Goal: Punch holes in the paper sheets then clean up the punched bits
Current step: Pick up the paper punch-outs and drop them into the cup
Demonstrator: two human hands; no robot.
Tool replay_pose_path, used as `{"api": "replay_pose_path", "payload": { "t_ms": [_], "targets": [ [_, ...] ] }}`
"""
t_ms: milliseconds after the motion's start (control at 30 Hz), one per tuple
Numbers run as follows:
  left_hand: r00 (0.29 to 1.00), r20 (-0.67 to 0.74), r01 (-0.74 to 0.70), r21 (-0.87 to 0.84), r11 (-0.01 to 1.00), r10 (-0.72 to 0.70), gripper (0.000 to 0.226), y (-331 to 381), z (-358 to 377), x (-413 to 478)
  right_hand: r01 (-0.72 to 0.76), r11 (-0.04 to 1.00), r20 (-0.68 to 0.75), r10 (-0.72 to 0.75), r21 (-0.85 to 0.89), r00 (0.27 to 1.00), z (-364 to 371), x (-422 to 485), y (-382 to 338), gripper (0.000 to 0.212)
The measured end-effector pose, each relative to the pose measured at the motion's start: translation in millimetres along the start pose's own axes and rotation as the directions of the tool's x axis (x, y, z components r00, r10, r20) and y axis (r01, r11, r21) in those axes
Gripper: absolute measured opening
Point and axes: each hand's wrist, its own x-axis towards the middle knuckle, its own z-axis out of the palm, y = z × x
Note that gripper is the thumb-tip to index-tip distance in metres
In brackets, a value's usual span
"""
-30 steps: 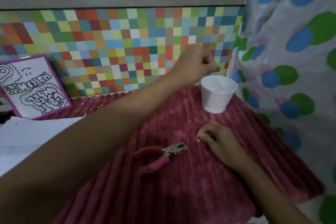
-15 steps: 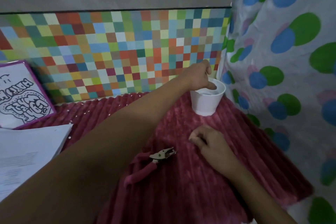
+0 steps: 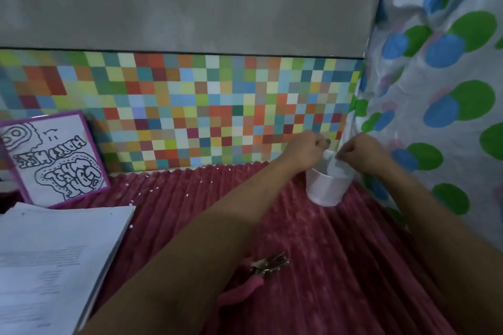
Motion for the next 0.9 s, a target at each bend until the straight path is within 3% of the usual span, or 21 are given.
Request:
{"api": "replay_pose_path", "payload": {
  "t_ms": [100,233,333,433,500,567,633,767,900],
  "targets": [
    [0.998,-0.047,-0.04,-0.035,0.999,0.039,0.018,0,-2,-14,0.004,0.987,0.017,-0.002,-0.163,1.0,3,4,0,0.014],
    [0.986,-0.143,-0.085,0.025,0.996,0.088,0.023,-24,-47,-46,0.028,0.966,0.062,-0.012,-0.258,0.998,15,21,0,0.006],
    [0.983,-0.181,-0.016,0.049,0.999,0.024,0.021,-66,-108,-73,0.06,0.949,-0.182,-0.121,-0.311,0.976,42,60,2,0.01],
    [0.956,-0.223,0.222,0.119,0.968,-0.192,0.02,-128,-177,-108,0.257,0.955,-0.349,-0.294,-0.15,0.89,54,23,-98,0.016],
    [0.903,-0.273,0.398,0.238,0.886,-0.332,0.022,-173,-214,-132,0.415,0.906,-0.215,-0.39,0.085,0.895,76,-3,-163,0.014],
    [0.845,-0.306,0.53,0.381,0.757,-0.437,0.023,-210,-235,-157,0.392,0.891,0.018,-0.406,0.228,0.914,115,-14,-206,0.009],
    [0.836,-0.295,0.549,0.476,0.687,-0.463,0.021,-233,-238,-174,0.376,0.867,0.153,-0.441,0.326,0.884,162,-15,-233,0.014],
    [0.869,-0.258,0.489,0.569,0.661,-0.422,0.028,-261,-220,-171,0.337,0.84,0.268,-0.473,0.425,0.839,223,-26,-282,0.015],
    [0.866,-0.279,0.494,0.599,0.63,-0.415,0.026,-263,-214,-161,0.324,0.855,0.244,-0.442,0.405,0.863,248,-20,-299,0.006]
  ]
}}
